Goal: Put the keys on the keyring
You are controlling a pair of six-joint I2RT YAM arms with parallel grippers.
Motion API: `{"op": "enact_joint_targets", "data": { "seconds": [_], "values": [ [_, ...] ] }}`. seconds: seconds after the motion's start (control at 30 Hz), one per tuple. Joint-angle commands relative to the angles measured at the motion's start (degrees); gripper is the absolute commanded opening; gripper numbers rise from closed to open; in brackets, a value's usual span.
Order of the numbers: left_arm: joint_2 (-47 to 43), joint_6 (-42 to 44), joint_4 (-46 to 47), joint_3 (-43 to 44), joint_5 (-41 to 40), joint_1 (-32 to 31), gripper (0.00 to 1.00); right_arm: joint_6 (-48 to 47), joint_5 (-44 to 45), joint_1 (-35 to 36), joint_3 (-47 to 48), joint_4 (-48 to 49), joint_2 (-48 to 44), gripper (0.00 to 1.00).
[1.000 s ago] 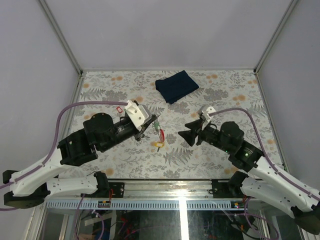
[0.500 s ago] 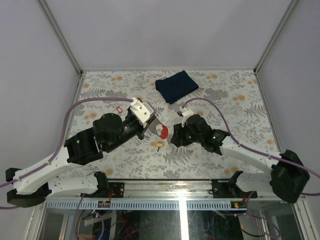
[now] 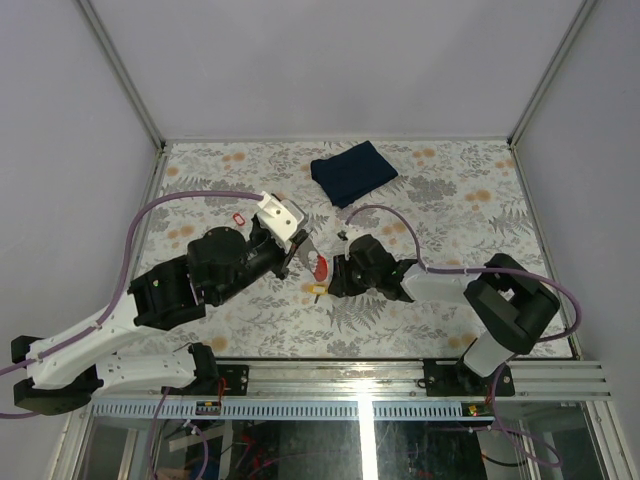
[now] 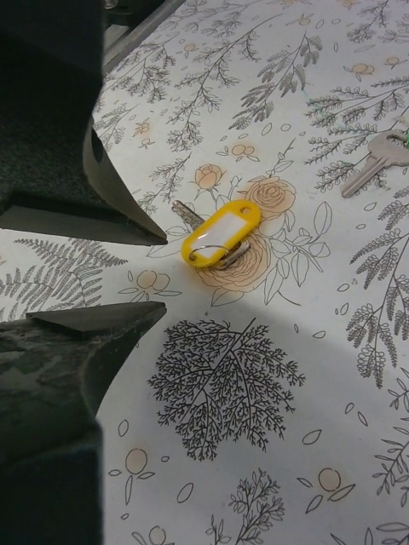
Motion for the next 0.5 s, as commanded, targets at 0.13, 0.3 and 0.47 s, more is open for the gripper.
{"op": "enact_joint_targets", "data": {
  "seconds": [0.13,0.3,0.47],
  "values": [
    [-1.19,-0.96,1.26,-0.27,-0.85,-0.05,0.0,0.87,-0.46,0.34,3.86,5.54,4.95,0.37],
    [-1.11,-0.72,1.08,-0.45,-0.77,-0.06,0.0,1.23,-1.77,0.37,4.64,6.47,7.12,0.35],
    [-1.44,-0.68,1.35,-0.7,-0.94,0.0,0.0,1.01,-1.97,0.37,5.05,6.67,8.24,0.31]
  ]
}}
